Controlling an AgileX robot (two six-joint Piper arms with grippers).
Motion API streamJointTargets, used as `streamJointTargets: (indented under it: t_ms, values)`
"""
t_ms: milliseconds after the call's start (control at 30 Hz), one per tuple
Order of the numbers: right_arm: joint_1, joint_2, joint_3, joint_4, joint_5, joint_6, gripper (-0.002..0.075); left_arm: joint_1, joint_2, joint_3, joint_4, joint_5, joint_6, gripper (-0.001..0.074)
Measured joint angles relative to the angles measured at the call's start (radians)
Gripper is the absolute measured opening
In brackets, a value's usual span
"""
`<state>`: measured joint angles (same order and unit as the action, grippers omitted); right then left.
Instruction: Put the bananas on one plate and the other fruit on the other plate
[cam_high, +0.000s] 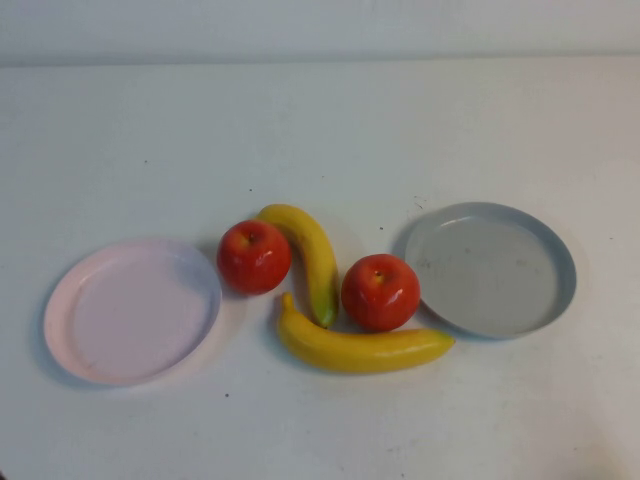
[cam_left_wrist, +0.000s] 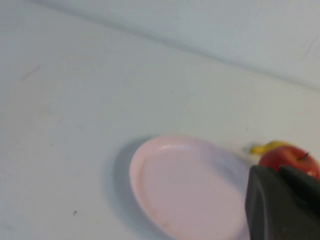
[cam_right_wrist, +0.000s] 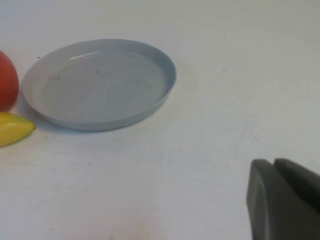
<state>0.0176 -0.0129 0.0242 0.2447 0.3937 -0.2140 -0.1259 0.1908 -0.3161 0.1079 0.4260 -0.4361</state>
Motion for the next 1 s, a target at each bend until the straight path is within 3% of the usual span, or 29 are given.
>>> streamJointTargets:
  t_ms: [233,567,1000]
  values:
    - [0.000,0.000,0.000,0.002,0.000,0.000,-0.0017,0.000,0.339,-0.261,-0.059,0.272,0.259,-0.0002]
    - [0.000,0.000,0.000,0.002,0.000,0.000,-0.0017,-0.011,0.788,-0.569,-0.309,0.551,0.667,-0.0002]
    - [0.000,0.000,0.000,0.002,0.000,0.000,-0.0017,-0.296,1.334,-1.082,-0.202,0.701,0.669,0.0003]
